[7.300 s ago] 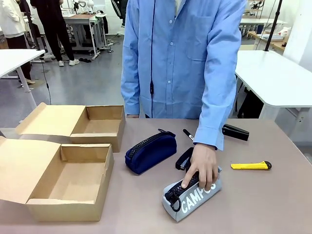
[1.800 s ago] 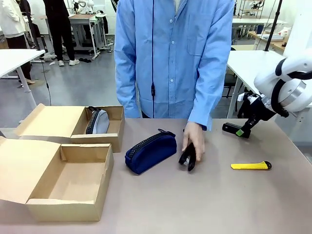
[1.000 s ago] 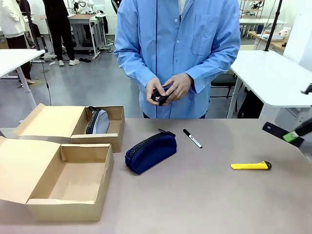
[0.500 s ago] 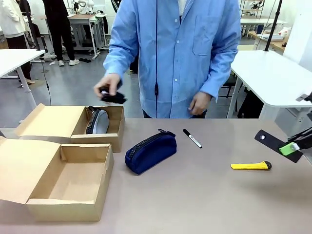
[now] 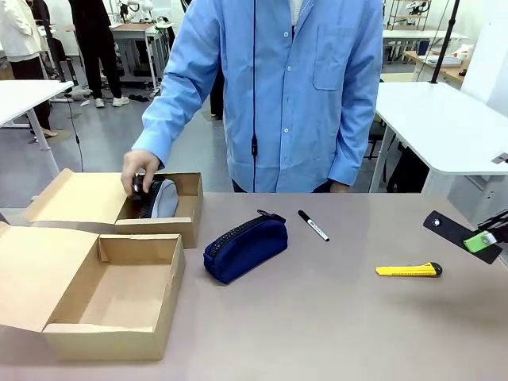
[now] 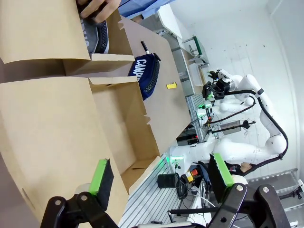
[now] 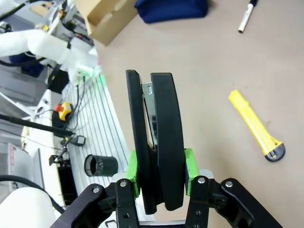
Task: Place items inside the box.
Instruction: Pick up a Pencil pouch or Stapler and place it inside the Mailer Box closest to the robot.
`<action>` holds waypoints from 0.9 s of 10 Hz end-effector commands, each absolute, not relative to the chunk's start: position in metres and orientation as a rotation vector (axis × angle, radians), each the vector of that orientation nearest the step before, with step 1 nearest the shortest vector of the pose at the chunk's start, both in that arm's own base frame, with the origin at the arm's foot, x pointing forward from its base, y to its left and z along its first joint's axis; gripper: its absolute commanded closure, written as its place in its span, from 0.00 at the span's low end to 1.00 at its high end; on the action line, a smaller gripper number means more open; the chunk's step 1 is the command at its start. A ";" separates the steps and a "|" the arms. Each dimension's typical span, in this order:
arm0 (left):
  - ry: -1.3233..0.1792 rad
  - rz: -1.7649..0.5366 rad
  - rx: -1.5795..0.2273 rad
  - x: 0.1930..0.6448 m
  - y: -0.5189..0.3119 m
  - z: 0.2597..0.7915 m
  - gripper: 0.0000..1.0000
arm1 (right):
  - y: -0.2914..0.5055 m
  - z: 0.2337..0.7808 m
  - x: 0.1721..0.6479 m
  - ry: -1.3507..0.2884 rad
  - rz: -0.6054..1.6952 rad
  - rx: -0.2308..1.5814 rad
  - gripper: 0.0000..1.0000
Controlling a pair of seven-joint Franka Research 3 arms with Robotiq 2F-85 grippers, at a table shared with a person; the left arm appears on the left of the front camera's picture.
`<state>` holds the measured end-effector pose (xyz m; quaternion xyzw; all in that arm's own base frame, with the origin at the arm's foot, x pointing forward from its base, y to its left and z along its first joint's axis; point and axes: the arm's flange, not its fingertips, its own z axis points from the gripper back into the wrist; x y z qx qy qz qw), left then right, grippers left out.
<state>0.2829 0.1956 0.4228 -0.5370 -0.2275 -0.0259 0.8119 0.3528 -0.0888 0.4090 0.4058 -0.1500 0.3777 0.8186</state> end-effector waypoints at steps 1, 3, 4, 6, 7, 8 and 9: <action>-0.514 -0.071 -1.161 0.284 0.195 0.424 0.00 | -0.066 0.410 0.351 -0.256 0.824 0.891 0.57; -0.514 -0.071 -1.161 0.284 0.195 0.424 0.00 | -0.002 0.429 0.331 -0.148 0.796 0.990 0.57; -0.514 -0.071 -1.161 0.284 0.195 0.424 0.00 | 0.058 0.450 0.316 -0.118 0.628 1.090 0.57; -0.514 -0.071 -1.161 0.284 0.195 0.424 0.00 | 0.152 0.469 0.298 -0.082 0.472 1.142 0.57; -0.514 -0.071 -1.161 0.284 0.195 0.424 0.00 | 0.204 0.469 0.294 0.011 0.531 1.181 0.57; -0.514 -0.071 -1.161 0.284 0.195 0.424 0.00 | 0.250 0.464 0.296 0.090 0.535 1.178 0.57; -0.514 -0.071 -1.161 0.284 0.195 0.424 0.00 | 0.296 0.452 0.299 0.079 0.446 1.161 0.57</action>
